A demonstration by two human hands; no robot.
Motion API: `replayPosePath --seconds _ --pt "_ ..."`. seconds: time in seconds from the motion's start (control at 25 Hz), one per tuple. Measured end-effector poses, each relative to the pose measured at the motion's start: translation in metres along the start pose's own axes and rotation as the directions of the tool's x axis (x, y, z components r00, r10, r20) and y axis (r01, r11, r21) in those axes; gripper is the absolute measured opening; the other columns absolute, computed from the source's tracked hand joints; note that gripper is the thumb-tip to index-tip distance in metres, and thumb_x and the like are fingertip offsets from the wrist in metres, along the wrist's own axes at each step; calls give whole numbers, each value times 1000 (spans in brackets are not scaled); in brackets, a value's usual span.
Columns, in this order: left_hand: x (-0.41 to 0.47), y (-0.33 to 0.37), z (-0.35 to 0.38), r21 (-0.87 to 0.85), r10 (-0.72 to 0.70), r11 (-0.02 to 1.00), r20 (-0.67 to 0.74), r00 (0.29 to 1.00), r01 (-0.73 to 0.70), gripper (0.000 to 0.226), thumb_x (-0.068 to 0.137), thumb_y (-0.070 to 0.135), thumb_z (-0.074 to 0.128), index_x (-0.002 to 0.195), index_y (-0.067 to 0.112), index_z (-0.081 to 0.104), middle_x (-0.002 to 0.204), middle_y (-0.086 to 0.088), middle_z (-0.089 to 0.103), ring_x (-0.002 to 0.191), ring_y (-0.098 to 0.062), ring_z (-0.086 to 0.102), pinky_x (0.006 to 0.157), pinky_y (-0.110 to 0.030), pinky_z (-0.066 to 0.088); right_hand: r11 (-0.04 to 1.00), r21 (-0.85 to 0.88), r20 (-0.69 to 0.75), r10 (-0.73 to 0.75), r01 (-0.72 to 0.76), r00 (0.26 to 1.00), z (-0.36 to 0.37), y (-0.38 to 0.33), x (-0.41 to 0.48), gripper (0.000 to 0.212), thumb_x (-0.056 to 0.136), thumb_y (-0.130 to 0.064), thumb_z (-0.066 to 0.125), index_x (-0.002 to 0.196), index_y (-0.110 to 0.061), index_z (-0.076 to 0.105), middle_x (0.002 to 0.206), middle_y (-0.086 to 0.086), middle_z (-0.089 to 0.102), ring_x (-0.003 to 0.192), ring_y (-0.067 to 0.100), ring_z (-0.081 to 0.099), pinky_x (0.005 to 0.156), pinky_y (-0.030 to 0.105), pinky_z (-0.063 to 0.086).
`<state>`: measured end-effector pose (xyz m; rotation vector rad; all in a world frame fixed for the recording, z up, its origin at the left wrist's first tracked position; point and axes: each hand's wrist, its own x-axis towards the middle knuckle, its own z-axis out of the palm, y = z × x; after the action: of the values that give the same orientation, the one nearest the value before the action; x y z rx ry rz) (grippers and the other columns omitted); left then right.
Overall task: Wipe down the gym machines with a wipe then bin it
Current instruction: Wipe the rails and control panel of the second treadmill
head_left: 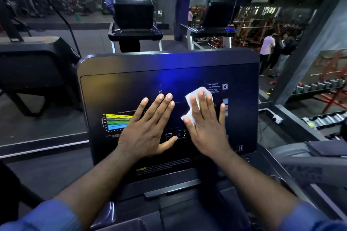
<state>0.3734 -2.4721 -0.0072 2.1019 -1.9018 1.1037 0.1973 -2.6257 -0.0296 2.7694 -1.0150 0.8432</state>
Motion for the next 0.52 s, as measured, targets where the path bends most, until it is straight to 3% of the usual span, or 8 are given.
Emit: replayPosePath --seconds 0.08,0.2,0.24,0.32,0.4,0.44,0.52 --pt "-2 -8 -1 -55 3 998 -45 999 -6 91 100 65 45 166 7 20 175 -11 9 162 -26 9 128 -55 21 999 -50 37 22 -20 999 -5 27 -15 72 107 -62 23 165 -33 -9 171 -10 -21 159 14 -15 124 68 1" --pt "-5 -34 -6 -44 -41 998 -85 995 37 85 100 61 47 165 10 26 175 -10 14 162 -27 13 126 -59 20 939 77 -17 337 -335 941 -16 38 20 72 107 -60 20 163 -32 -15 170 -6 -26 158 17 -19 122 70 -3" --pt "-5 -43 -9 -25 -59 998 -82 995 57 85 100 62 46 165 12 26 175 -10 12 162 -27 12 126 -61 19 919 140 -24 375 -368 927 -21 22 38 72 107 -58 21 163 -31 -15 170 -3 -25 158 19 -19 121 71 -5" --pt "-6 -54 -10 22 -72 997 -66 995 73 86 101 65 42 167 15 21 175 -10 8 162 -27 8 126 -64 15 955 169 -20 251 -244 968 -24 -21 55 71 108 -56 22 163 -32 -16 169 -4 -28 158 19 -21 122 67 -11" --pt "-4 -54 -9 27 -67 997 -63 996 69 86 102 66 38 167 14 15 176 -10 3 162 -28 4 125 -66 13 995 82 4 57 -57 998 -17 -40 39 71 108 -57 23 162 -36 -18 168 -10 -30 156 14 -24 123 62 -14" --pt "-4 -51 -8 20 -71 997 -63 995 73 86 102 65 37 168 14 13 176 -10 2 162 -28 2 125 -66 13 999 39 37 28 -29 999 -17 -33 28 71 108 -59 22 161 -38 -19 167 -13 -30 156 11 -25 123 63 -13" --pt "-5 -50 -5 15 -87 996 -71 994 88 86 103 64 36 168 12 12 176 -11 2 162 -27 2 125 -66 12 991 27 62 130 -132 990 -21 -13 36 70 106 -64 18 159 -41 -22 166 -15 -33 155 9 -27 122 66 -10"
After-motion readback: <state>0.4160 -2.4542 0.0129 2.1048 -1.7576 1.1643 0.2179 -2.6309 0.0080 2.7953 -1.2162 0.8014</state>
